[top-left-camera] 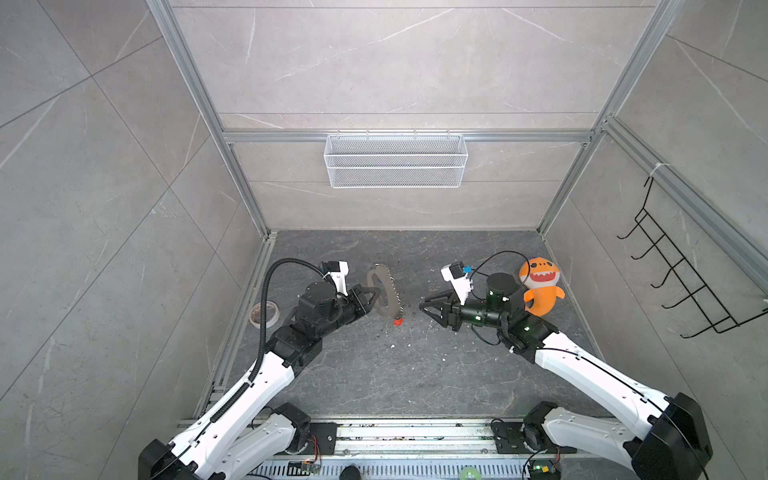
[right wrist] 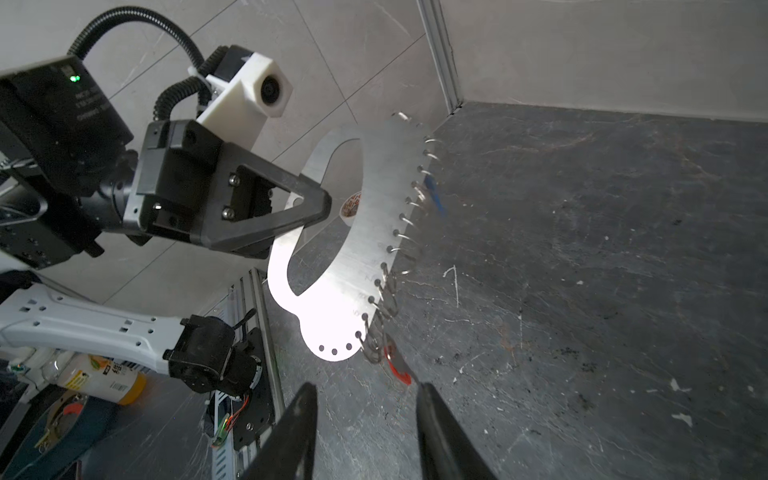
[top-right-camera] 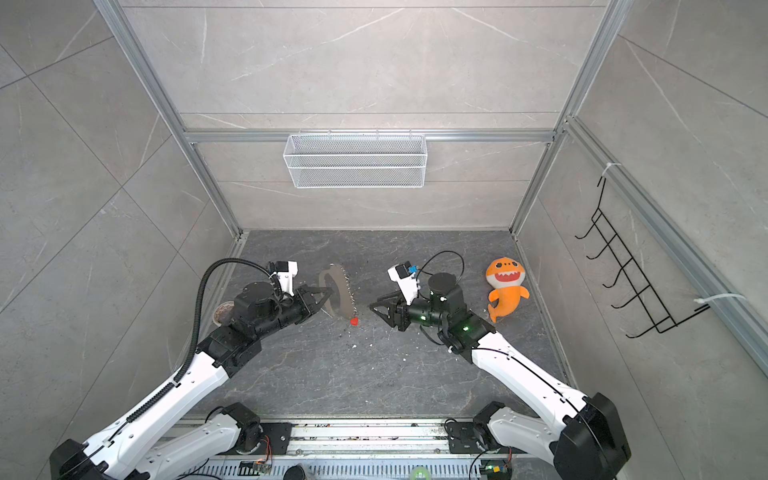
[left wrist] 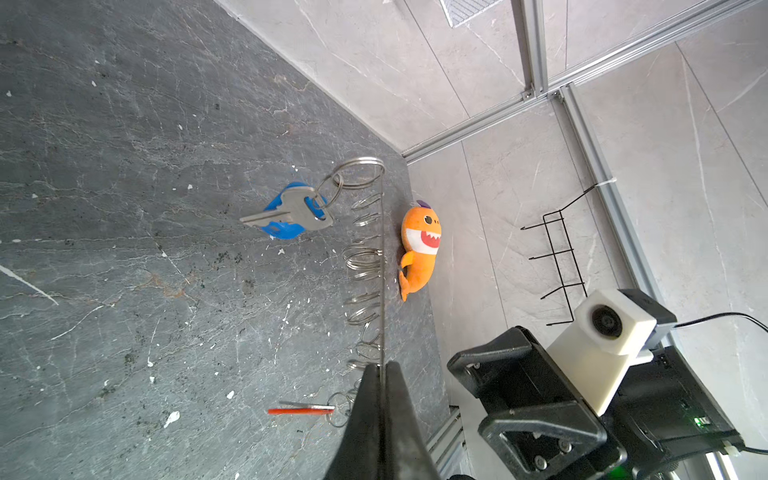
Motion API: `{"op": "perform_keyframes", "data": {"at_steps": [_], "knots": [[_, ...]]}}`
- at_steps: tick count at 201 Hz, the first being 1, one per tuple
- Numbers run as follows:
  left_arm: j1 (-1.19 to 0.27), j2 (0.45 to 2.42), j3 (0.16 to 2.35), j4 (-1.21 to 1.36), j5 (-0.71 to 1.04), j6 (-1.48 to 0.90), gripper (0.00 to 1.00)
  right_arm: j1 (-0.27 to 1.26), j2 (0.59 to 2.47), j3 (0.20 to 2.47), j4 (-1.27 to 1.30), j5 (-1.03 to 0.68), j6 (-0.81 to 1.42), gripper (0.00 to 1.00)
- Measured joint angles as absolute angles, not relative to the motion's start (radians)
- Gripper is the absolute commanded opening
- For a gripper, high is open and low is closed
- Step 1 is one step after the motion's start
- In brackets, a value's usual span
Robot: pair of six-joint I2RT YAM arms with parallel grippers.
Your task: Remove the keys from the keyring
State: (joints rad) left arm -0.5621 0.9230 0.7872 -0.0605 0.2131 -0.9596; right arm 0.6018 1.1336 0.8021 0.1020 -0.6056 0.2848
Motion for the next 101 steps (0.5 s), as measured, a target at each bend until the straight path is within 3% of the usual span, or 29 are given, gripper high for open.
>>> {"op": "perform_keyframes", "data": {"at_steps": [101], "knots": [[-0.561,0.913,0.787,-0.068,0.211,-0.962,0.0,0.72,1.254,0.827,0.071,-0.538,0.163,0.31]]}}
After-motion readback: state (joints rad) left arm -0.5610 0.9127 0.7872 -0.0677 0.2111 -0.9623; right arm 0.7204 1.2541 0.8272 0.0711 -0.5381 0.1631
